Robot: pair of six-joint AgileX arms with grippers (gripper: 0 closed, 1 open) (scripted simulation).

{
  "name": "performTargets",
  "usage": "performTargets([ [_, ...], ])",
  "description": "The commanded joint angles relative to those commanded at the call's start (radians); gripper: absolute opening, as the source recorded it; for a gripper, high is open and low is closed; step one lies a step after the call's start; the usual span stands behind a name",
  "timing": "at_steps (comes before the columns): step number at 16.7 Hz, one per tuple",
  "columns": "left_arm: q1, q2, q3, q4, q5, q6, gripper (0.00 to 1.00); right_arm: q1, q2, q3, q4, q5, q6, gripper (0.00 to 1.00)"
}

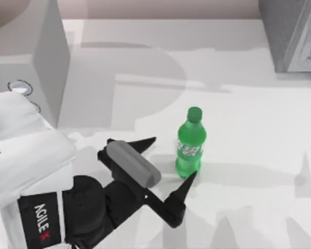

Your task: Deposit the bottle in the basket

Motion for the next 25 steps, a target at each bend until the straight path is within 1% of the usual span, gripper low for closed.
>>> performTargets([
  [6, 0.003, 0.003, 0.013, -0.012, 0.001, 0.000, 1.00, 0.000, 0.000, 0.000, 0.000, 0.000, 0.000, 1.00],
  [14, 0.001, 0.093, 0.276, -0.181, 0.002, -0.001, 1.00, 0.000, 0.000, 0.000, 0.000, 0.000, 0.000, 1.00],
  [19, 0.001, 0.098, 0.289, -0.191, 0.002, -0.001, 1.00, 0.000, 0.000, 0.000, 0.000, 0.000, 0.000, 1.00],
  [25, 0.001, 0.098, 0.289, -0.191, 0.002, -0.001, 0.55, 0.000, 0.000, 0.000, 0.000, 0.000, 0.000, 1.00],
])
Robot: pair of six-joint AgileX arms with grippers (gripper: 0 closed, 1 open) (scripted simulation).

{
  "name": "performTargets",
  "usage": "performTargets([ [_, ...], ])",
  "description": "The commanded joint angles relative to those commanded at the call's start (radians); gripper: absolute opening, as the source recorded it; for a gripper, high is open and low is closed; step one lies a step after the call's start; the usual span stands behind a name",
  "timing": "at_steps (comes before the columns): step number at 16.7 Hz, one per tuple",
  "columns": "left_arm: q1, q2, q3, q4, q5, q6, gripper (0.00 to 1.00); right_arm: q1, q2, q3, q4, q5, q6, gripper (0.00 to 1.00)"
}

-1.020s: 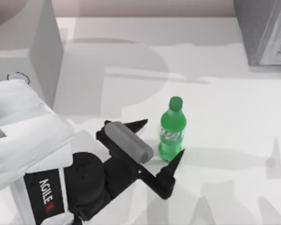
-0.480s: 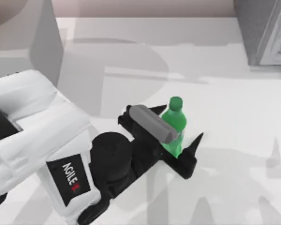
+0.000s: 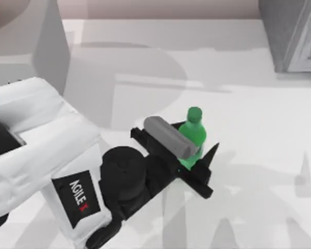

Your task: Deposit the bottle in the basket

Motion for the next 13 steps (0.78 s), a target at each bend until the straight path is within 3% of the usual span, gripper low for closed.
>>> performTargets([
  [7, 0.000, 0.000, 0.000, 0.000, 0.000, 0.000, 0.02, 0.000, 0.000, 0.000, 0.000, 0.000, 0.000, 1.00],
  [13, 0.000, 0.000, 0.000, 0.000, 0.000, 0.000, 0.00, 0.000, 0.000, 0.000, 0.000, 0.000, 0.000, 1.00],
])
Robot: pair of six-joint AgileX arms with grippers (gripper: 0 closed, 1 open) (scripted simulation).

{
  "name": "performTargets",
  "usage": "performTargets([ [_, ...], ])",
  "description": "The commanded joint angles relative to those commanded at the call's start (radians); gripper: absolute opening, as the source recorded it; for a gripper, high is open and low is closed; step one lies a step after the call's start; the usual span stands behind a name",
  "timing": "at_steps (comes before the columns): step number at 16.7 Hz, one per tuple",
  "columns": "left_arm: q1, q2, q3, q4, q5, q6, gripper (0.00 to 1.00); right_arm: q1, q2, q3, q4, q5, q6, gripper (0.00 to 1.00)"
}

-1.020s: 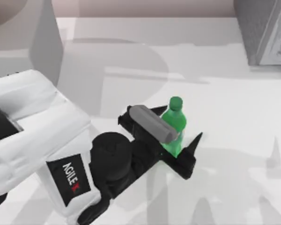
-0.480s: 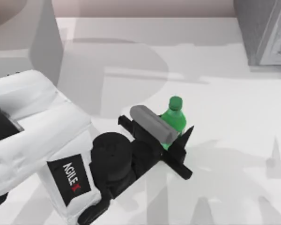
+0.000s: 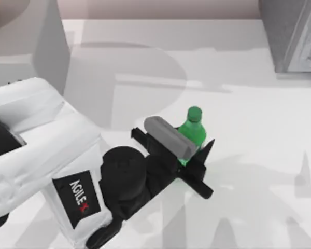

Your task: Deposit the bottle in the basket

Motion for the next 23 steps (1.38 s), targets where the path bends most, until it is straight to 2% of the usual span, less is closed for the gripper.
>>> performTargets([
  [6, -0.012, -0.031, 0.002, -0.028, 0.003, 0.006, 0.00, 0.000, 0.000, 0.000, 0.000, 0.000, 0.000, 1.00],
  [10, -0.070, -0.211, 0.010, -0.206, 0.007, 0.027, 0.00, 0.000, 0.000, 0.000, 0.000, 0.000, 0.000, 1.00],
  [15, -0.155, -0.622, -0.009, -0.616, -0.007, 0.050, 0.00, 0.000, 0.000, 0.000, 0.000, 0.000, 0.000, 1.00],
  [23, -0.203, -1.466, -0.096, -1.440, -0.070, 0.033, 0.00, 0.000, 0.000, 0.000, 0.000, 0.000, 0.000, 1.00],
])
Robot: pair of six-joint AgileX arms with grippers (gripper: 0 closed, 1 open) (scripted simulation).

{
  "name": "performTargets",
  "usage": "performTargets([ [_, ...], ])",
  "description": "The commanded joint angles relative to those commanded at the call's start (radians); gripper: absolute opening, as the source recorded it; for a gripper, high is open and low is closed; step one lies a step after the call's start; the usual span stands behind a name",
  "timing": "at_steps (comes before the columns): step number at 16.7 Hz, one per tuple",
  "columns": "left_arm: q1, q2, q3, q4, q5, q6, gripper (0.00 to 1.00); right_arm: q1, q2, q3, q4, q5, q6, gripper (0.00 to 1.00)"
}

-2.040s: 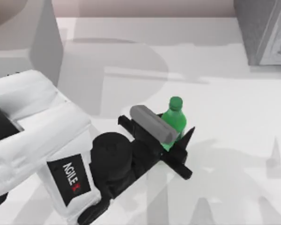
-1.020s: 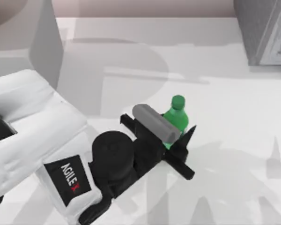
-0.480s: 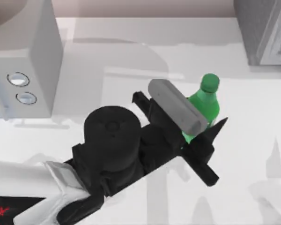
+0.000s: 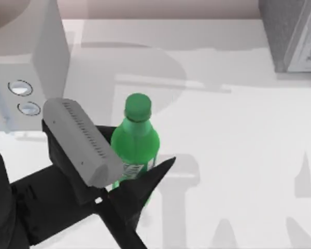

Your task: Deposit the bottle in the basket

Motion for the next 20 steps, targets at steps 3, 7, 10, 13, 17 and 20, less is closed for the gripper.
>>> performTargets([
  [3, 0.016, -0.296, -0.026, -0.264, -0.030, -0.019, 0.00, 0.000, 0.000, 0.000, 0.000, 0.000, 0.000, 1.00],
  [7, 0.047, -0.580, -0.038, -0.502, -0.066, -0.045, 0.00, 0.000, 0.000, 0.000, 0.000, 0.000, 0.000, 1.00],
  [10, 0.065, -0.682, -0.035, -0.584, -0.084, -0.058, 0.00, 0.000, 0.000, 0.000, 0.000, 0.000, 0.000, 1.00],
  [13, 0.068, -0.697, -0.034, -0.595, -0.087, -0.061, 0.00, 0.000, 0.000, 0.000, 0.000, 0.000, 0.000, 1.00],
  [17, 0.065, -0.694, -0.034, -0.593, -0.086, -0.058, 0.00, 0.000, 0.000, 0.000, 0.000, 0.000, 0.000, 1.00],
  [20, 0.096, -0.633, 0.011, -0.594, -0.043, -0.037, 0.00, 0.000, 0.000, 0.000, 0.000, 0.000, 0.000, 1.00],
])
